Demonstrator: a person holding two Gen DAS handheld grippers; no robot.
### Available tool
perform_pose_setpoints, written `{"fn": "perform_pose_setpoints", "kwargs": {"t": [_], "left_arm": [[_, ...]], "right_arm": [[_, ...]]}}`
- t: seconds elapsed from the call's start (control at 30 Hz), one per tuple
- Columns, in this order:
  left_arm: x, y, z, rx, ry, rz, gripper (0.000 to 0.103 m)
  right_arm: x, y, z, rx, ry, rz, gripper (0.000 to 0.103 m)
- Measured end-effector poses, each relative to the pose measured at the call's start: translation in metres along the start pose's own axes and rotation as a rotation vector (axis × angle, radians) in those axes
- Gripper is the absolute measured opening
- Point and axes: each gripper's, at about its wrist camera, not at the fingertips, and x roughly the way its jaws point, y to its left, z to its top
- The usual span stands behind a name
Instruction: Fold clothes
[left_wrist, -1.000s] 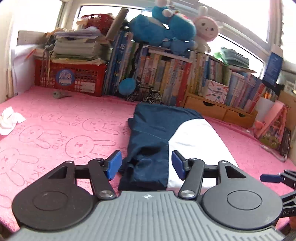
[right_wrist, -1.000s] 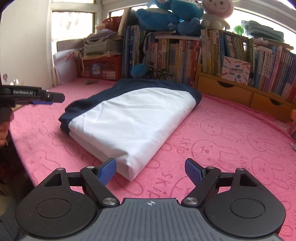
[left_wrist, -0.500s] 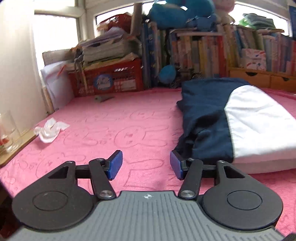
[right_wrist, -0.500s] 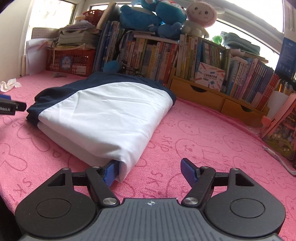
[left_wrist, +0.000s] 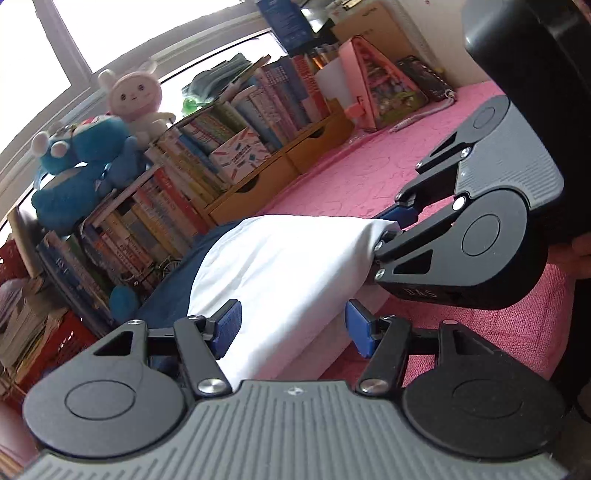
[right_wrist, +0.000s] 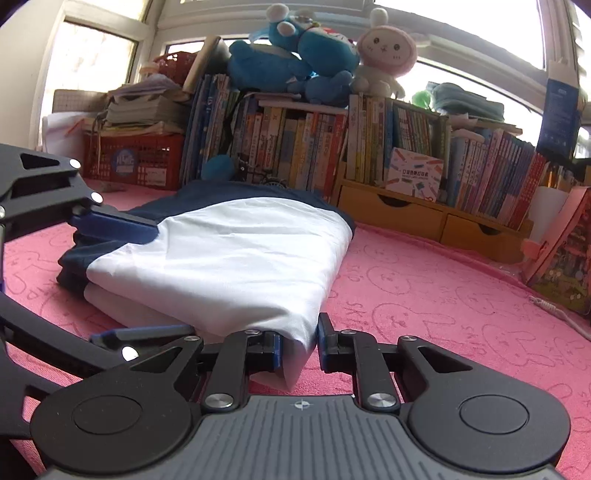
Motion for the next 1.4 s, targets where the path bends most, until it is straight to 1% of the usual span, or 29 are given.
{"fn": "perform_pose_setpoints", "kwargs": {"t": [0.07,0.1,0.13,0.17,0.23,0.3,0.4,0.5,0.6,0.63,0.67,0.93,1.0,1.07,1.1,1.13,1.17,1.2,1.23,1.27,1.3,1.33,1.4], "left_arm": [[0.005,-0.003,0.001,0.035,-0.002,0.033,0.059],[0.008,-0.004,0.000,0.051,0.000,0.053,0.053],[0.010,-0.003,0.000,0.053,0.015,0.071,0.036],[0.012,0.000,-0.003,0.042,0.038,0.081,0.025],[0.013,0.005,-0.010,0.024,0.078,0.104,0.016],[0.010,0.011,-0.020,0.014,0.119,0.131,0.015],[0.009,0.023,-0.036,-0.028,0.196,0.177,0.013],[0.006,0.041,-0.051,-0.127,0.268,0.219,0.011],[0.001,0.056,-0.061,-0.262,0.301,0.218,0.011],[0.000,0.058,-0.062,-0.299,0.305,0.217,0.011],[-0.001,0.059,-0.062,-0.313,0.302,0.220,0.011],[-0.003,0.063,-0.063,-0.382,0.294,0.227,0.011],[-0.004,0.064,-0.062,-0.395,0.299,0.228,0.011],[-0.008,0.069,-0.059,-0.445,0.317,0.214,0.011],[-0.009,0.071,-0.058,-0.470,0.326,0.206,0.011],[-0.014,0.076,-0.057,-0.521,0.336,0.184,0.015],[-0.019,0.080,-0.057,-0.572,0.346,0.161,0.023],[-0.023,0.085,-0.057,-0.628,0.360,0.123,0.030],[-0.027,0.089,-0.058,-0.699,0.387,0.067,0.046],[-0.030,0.092,-0.058,-0.756,0.419,0.030,0.060],[-0.032,0.094,-0.059,-0.823,0.447,0.007,0.063],[-0.036,0.094,-0.059,-0.868,0.439,0.002,0.064],[-0.038,0.094,-0.058,-0.913,0.431,-0.020,0.066]], "right_arm": [[-0.001,-0.002,0.000,0.018,-0.004,0.006,0.019],[-0.001,-0.003,0.000,0.021,-0.010,0.002,0.019],[-0.002,-0.003,0.000,0.023,-0.016,-0.001,0.019],[-0.003,-0.004,0.000,0.025,-0.021,-0.005,0.019],[-0.004,-0.004,0.000,0.027,-0.030,-0.010,0.019],[-0.004,-0.004,-0.001,0.018,-0.033,-0.012,0.019],[-0.004,-0.003,-0.002,0.010,-0.029,-0.008,0.019],[-0.004,-0.001,-0.004,0.000,-0.029,-0.010,0.019],[-0.004,0.001,-0.005,-0.010,-0.030,-0.013,0.019],[-0.004,0.002,-0.006,-0.011,-0.031,-0.016,0.019],[-0.004,0.002,-0.007,-0.013,-0.031,-0.017,0.019],[-0.002,0.000,-0.006,-0.075,-0.039,-0.019,0.019],[-0.001,0.000,-0.006,-0.087,-0.025,-0.013,0.019],[-0.001,-0.001,-0.005,-0.092,0.007,0.011,0.022],[-0.001,-0.002,-0.005,-0.091,0.027,0.028,0.023],[-0.003,-0.007,-0.003,-0.074,0.054,0.076,0.029],[-0.004,-0.012,-0.001,-0.057,0.082,0.124,0.036],[-0.006,-0.017,0.000,-0.040,0.110,0.171,0.039],[-0.008,-0.022,0.002,-0.024,0.138,0.219,0.048],[-0.009,-0.027,0.004,-0.007,0.166,0.267,0.056],[-0.011,-0.030,0.006,0.007,0.181,0.295,0.058],[-0.014,-0.034,0.008,0.020,0.195,0.322,0.059],[-0.016,-0.038,0.012,0.021,0.202,0.331,0.064]]}}
